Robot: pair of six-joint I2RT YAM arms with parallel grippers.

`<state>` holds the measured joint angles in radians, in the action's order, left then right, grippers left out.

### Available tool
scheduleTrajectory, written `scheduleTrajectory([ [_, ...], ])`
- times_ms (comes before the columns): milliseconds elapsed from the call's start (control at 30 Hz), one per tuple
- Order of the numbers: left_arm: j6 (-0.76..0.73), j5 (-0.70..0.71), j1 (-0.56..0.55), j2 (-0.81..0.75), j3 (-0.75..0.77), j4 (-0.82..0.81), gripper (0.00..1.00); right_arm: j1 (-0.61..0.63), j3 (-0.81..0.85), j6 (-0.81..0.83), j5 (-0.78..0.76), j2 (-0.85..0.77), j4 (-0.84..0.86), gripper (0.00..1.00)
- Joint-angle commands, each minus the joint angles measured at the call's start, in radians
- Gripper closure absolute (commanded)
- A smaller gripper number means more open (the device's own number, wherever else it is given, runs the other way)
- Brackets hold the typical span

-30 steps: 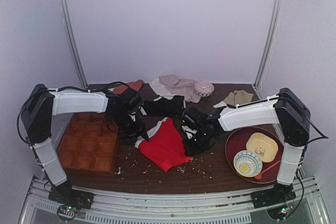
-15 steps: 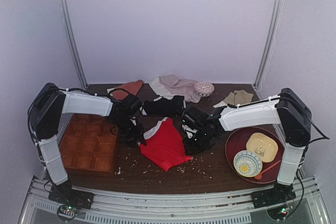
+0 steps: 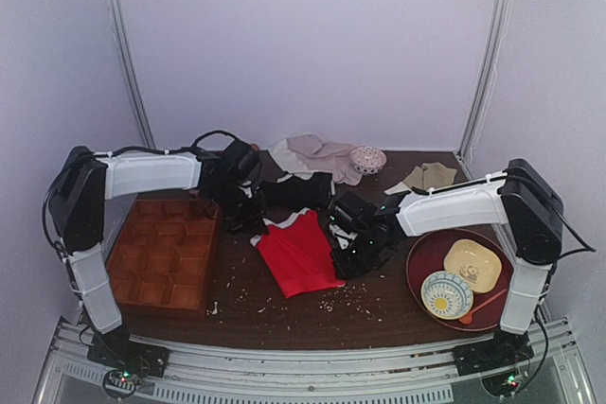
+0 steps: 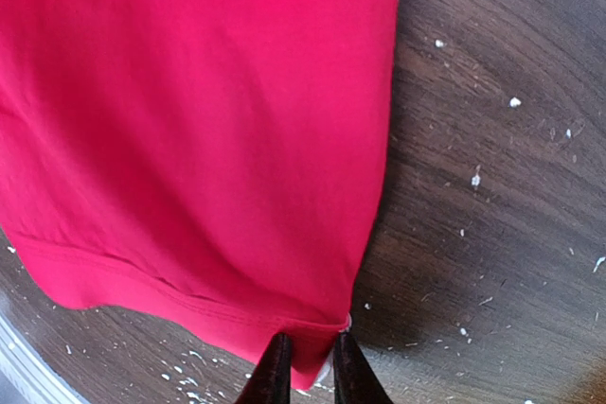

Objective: Roll the underwear
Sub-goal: Smooth out the underwear at the center of the board.

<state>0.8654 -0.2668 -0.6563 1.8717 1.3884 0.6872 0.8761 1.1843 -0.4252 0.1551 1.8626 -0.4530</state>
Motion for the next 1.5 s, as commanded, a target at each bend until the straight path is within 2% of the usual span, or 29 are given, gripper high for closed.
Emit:
scheduleTrajectory([
  [0,-0.02,-0.013,0.007,-0.005,0.062,0.028,1.0,-0.002,-0.012,-0.001,-0.026,-0.014,-0.027,0.82],
  [167,-0.031,0.007,0.007,0.037,0.099,0.06,0.98,-0.003,-0.014,0.0,-0.023,-0.011,-0.029,0.82],
  [367,-0.026,0.008,0.008,0.074,0.069,0.05,0.97,-0.003,-0.001,0.005,-0.053,0.005,-0.049,0.83],
  [467,-0.027,0.005,0.008,0.092,0.066,0.051,0.88,-0.017,-0.001,0.002,-0.097,0.016,-0.072,0.84],
  [567,-0.03,0.006,0.008,0.103,0.067,0.052,0.87,-0.051,-0.013,0.004,-0.102,0.013,-0.081,0.83],
  [633,-0.027,0.004,0.009,0.11,0.07,0.048,0.86,-0.061,-0.016,0.022,-0.106,0.006,-0.084,0.79],
  [667,-0.026,0.0,0.008,0.114,0.072,0.044,0.87,-0.061,-0.015,0.035,-0.111,-0.001,-0.085,0.76],
  [767,-0.021,-0.02,0.009,0.121,0.072,0.026,0.99,-0.058,-0.01,0.049,-0.127,-0.032,-0.09,0.71],
  [800,-0.018,-0.023,0.008,0.122,0.073,0.025,1.0,-0.053,-0.01,0.049,-0.144,-0.054,-0.089,0.7],
  [933,-0.006,-0.034,0.007,0.12,0.08,0.022,1.0,0.008,0.009,0.06,-0.185,-0.143,-0.09,0.68],
  [1067,0.003,-0.042,0.008,0.122,0.084,0.017,1.0,0.093,0.035,0.055,-0.116,-0.165,-0.05,0.68],
  [1300,0.006,-0.048,0.008,0.124,0.081,0.019,1.0,0.218,0.108,0.062,-0.127,-0.031,-0.007,0.7],
  [1467,0.006,-0.048,0.008,0.124,0.075,0.02,1.0,0.235,0.193,0.096,-0.148,0.064,-0.005,0.7],
])
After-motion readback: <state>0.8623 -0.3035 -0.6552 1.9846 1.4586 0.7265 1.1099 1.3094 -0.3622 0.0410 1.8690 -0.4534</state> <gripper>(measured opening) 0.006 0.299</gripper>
